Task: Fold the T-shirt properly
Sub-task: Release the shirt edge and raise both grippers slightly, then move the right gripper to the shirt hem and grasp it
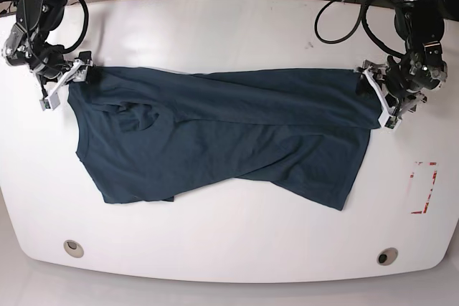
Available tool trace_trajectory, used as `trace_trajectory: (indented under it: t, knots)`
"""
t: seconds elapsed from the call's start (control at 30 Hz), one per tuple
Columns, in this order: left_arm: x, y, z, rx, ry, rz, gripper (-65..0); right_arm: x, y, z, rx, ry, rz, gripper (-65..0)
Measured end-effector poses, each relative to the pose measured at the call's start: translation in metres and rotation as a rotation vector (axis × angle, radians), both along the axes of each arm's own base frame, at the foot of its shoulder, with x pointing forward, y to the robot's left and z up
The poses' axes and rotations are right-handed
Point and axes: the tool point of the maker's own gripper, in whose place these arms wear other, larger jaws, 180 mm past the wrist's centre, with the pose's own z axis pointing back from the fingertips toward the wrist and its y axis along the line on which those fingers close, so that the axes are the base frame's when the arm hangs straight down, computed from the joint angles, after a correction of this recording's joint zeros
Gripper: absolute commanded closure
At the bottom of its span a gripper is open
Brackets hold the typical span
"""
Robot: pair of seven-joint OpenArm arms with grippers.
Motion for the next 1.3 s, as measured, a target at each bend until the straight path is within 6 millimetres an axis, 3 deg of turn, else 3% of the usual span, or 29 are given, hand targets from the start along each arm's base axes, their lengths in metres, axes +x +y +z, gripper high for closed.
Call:
trace_trajectory:
  t: [0.13, 0.23, 0.33, 0.53, 0.7, 0.83, 1.1, 1.3]
  knots:
    - [-0.008, 0.005, -0.019, -0.028, 0.051, 0.053, -42.6, -0.004, -0.007, -0.006, 0.001, 0.018, -0.007, -22.8]
    - [-0.007, 0.008, -0.019, -0.036, 0.044, 0.060, -42.6, -0.006, -0.002, -0.008, 0.004, 0.030, 0.009, -10.6]
    - [-0.014, 0.006, -0.024, -0.041, 0.044, 0.058, -42.6, -0.010, 0.000, -0.012, 0.012, 0.040, 0.012, -8.9]
    - [-0.027, 0.009, -0.028, -0.040, 0.057, 0.056, -42.6, -0.028, -0.013, -0.012, -0.010, 0.083, 0.018, -8.7]
    - [-0.054, 0.016, -0.029, -0.006, 0.091, 0.029, -42.6, -0.047, -0.008, -0.009, -0.052, 0.126, 0.062, -8.7]
    - [-0.077, 0.012, -0.026, 0.031, 0.118, -0.004, -42.6, -0.066, -0.006, -0.005, -0.107, 0.161, 0.105, -11.7]
    - [-0.104, 0.015, -0.015, 0.135, 0.189, -0.071, -42.6, -0.066, 0.003, 0.019, -0.186, 0.120, 0.178, -44.2]
    - [-0.095, 0.008, 0.003, 0.139, 0.125, -0.089, -42.6, -0.052, 0.009, 0.048, -0.248, 0.029, 0.200, -45.2]
